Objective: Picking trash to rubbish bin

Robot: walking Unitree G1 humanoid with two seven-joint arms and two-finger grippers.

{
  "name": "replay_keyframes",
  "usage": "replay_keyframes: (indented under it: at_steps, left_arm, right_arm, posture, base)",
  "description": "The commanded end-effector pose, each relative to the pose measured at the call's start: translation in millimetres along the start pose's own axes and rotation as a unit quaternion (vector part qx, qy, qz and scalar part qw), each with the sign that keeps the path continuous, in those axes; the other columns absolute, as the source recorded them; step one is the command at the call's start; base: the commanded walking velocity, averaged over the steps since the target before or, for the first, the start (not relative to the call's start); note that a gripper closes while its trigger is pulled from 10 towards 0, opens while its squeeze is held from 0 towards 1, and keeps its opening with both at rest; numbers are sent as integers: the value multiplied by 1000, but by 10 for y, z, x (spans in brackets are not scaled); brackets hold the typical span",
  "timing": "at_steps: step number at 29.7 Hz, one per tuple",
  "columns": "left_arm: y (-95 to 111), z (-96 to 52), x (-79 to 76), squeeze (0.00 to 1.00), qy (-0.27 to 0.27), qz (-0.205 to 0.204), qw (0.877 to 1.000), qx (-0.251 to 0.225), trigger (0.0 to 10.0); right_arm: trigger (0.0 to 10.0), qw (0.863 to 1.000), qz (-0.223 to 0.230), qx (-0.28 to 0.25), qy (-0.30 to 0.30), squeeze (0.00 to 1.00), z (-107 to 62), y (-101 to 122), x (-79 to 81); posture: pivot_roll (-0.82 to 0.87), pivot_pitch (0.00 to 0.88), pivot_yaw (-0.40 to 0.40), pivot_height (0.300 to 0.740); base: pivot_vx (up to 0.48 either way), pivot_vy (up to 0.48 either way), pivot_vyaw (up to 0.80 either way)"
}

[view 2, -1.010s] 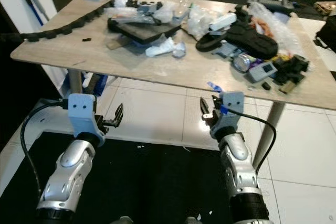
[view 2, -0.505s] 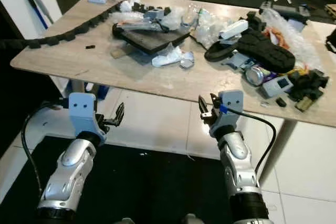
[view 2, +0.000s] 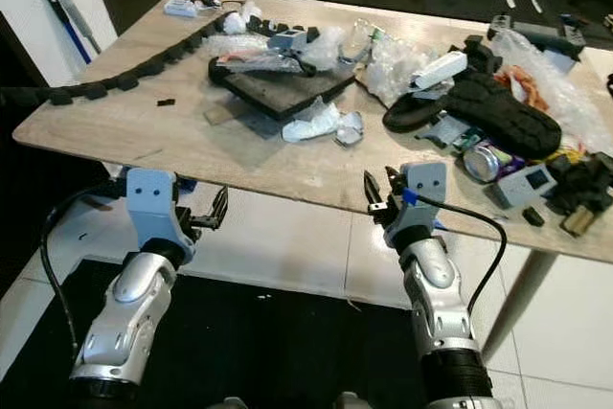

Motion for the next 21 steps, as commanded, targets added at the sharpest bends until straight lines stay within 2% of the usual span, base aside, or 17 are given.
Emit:
replay_keyframes:
  at_steps: [1,9,10,11,15,21]
  left_arm:
    - [-20,-11,-36,0,-9,2,1000,5,10000]
    - [-6,-10,-75,0,-21,4,1000,1,10000]
    - [-1,-16,-97,0,-28,6,1000,0,10000]
    - [7,-29,-132,0,-40,10,999,-4,10000]
    - [33,-69,-234,0,-76,18,997,-17,10000]
    - [66,-92,-303,0,-106,20,994,-28,10000]
  right_arm:
    - [10000,1000,-3,-1,-11,0,-26,12,-66]
    - [10000,1000,0,4,-3,0,-9,30,-100]
    - [10000,1000,-1,6,-3,784,-10,29,-109]
    - [10000,1000,-3,8,-3,1000,-10,28,-119]
    - [10000,1000,-5,18,1,1000,-13,17,-147]
    - [10000,999,-9,36,8,1000,-16,-16,-172]
  posture:
    - [8,159,-21,740]
    - [8,153,-19,740]
    - [9,153,-20,740]
    - [9,152,-21,740]
    - [9,152,-21,740]
    - [9,153,-22,740]
  base:
    - [337,0,0]
    - [340,0,0]
    - [334,0,0]
    - [330,0,0]
    - [323,0,0]
    - [320,0,0]
Point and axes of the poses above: a point about 5 cm out from each wrist's last joint towards the gripper, its own z axis pointing out of the wrist towards the gripper, its own y axis along the axis of the wrist's last joint, x = y × z, the point moved 1 cm from there along z, pointing out of the wrist towards the gripper, and after that the axes turned 14 degrees about z, right-handed, at the moved point
